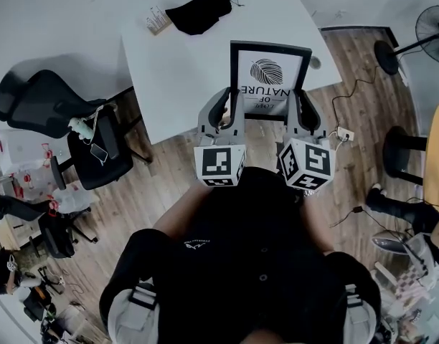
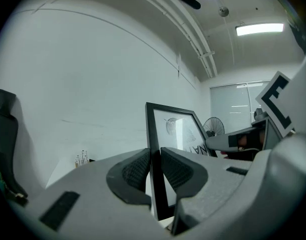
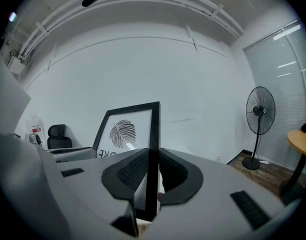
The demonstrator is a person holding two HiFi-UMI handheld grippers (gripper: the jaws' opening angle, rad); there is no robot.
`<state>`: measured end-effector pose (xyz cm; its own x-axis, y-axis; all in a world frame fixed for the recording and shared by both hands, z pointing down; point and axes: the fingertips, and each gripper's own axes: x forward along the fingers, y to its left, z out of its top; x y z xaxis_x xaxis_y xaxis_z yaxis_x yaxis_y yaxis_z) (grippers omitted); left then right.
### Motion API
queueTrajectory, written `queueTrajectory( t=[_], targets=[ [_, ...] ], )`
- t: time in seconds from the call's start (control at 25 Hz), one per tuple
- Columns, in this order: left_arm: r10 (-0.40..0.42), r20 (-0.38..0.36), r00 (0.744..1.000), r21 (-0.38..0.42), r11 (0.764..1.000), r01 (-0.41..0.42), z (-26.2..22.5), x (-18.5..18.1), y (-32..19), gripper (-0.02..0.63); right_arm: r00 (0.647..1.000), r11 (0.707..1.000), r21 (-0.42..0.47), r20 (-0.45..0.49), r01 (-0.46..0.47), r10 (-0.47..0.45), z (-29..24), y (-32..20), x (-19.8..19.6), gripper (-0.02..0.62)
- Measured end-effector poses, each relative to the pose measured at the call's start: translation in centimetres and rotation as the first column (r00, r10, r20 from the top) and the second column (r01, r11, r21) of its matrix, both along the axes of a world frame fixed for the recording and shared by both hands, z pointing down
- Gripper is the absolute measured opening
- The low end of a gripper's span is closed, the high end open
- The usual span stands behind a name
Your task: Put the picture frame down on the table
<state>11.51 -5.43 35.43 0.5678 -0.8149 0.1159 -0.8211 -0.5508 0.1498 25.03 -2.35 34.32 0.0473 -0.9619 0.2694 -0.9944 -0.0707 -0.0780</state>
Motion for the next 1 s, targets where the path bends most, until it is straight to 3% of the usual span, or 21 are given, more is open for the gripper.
queueTrajectory(
  t=[0.64,1.0],
  targets=[
    [0.000,0.014,1.000,-0.054,0.999,0.001,2.5,-0.4,-12.1,0.072,1.000,0.998,-0.053,0.014,0.023,-0.022,2.6,-12.6,-0.3,0.066],
    [-0.032,0.018,0.999,-0.131,0.991,0.035,5.5,-3.1,-15.1,0.072,0.998,0.992,-0.109,0.011,0.069,-0.068,4.9,-16.2,-2.9,0.066]
  ],
)
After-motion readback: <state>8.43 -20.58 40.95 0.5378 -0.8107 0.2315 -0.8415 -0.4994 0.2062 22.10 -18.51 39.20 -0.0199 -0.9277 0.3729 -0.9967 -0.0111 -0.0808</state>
